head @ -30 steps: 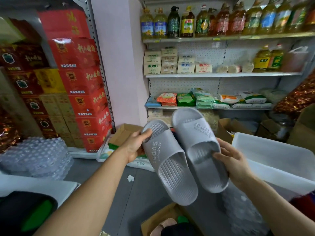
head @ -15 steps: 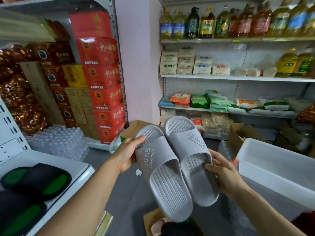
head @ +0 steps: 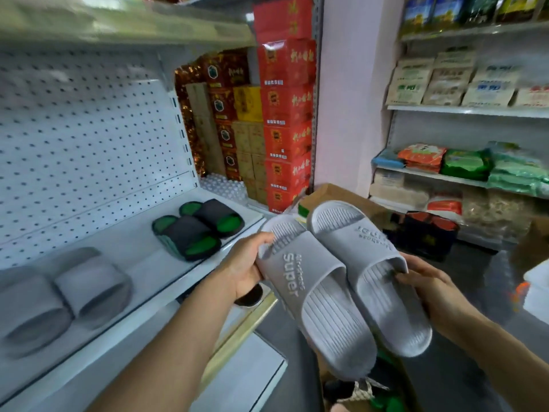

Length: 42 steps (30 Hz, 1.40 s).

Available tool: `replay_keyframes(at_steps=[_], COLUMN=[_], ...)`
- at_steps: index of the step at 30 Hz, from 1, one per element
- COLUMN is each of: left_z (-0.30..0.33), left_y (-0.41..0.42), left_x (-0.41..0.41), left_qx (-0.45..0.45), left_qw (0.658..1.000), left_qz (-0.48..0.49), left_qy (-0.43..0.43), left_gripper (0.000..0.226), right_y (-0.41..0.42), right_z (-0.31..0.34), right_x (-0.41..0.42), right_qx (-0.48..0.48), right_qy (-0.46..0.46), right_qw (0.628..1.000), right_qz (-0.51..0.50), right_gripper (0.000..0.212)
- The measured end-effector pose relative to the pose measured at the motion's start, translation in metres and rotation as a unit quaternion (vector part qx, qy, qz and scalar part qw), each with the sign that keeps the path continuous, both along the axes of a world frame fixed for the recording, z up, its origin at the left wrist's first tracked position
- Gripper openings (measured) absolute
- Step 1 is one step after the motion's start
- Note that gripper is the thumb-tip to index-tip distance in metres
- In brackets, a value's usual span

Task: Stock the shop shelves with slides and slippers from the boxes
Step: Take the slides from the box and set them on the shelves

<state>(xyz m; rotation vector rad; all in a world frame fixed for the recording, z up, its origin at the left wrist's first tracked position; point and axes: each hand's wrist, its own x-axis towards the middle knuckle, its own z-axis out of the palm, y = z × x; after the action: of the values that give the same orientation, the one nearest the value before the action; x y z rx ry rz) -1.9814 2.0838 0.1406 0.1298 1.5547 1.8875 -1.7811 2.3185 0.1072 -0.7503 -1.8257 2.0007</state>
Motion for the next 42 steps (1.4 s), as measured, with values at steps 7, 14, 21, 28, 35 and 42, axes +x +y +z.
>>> replay_keyframes(at_steps=[7,14,21,28,35,42], left_z=[0.007,0.001,-0.036,-0.112,-0.162,-0.192], left_y=[-0.121,-0.268,-0.39,-0.45,-0.465,-0.431], left_x=[0.022,0.06,0.107,0.142,0.139,0.106], left_qx=[0.037,0.027,0.01,-0.106,-0.058,0.036], left_qw=[0.992,0.977,0.967,0.947,0.919,0.878], left_qz=[0.114,0.209,0.248,0.283,0.339,0.402], left_qy=[-0.03,-0.014,-0.053,-0.113,-0.192,-0.256], left_gripper=[0.022,0.023,0.027,0.025,0.036,0.033], right_y=[-0.084,-0.213,-0.329,-0.38,-0.377,-0.331], right_z=[0.02,0.019,-0.027,-0.09,-0.125,-0.14], right_x=[-0.043,-0.064,-0.046,-0.021,-0.034,-0.099], right_qx=[0.016,0.038,0.068,0.093,0.158,0.212], right_qy=[0.006,0.037,0.001,-0.132,-0.144,-0.135], right_qw=[0.996,0.982,0.974,0.956,0.945,0.94], right_qz=[0.084,0.183,0.218,0.245,0.249,0.231], right_gripper=[0.039,0.032,0.012,0.017,0.017,0.017])
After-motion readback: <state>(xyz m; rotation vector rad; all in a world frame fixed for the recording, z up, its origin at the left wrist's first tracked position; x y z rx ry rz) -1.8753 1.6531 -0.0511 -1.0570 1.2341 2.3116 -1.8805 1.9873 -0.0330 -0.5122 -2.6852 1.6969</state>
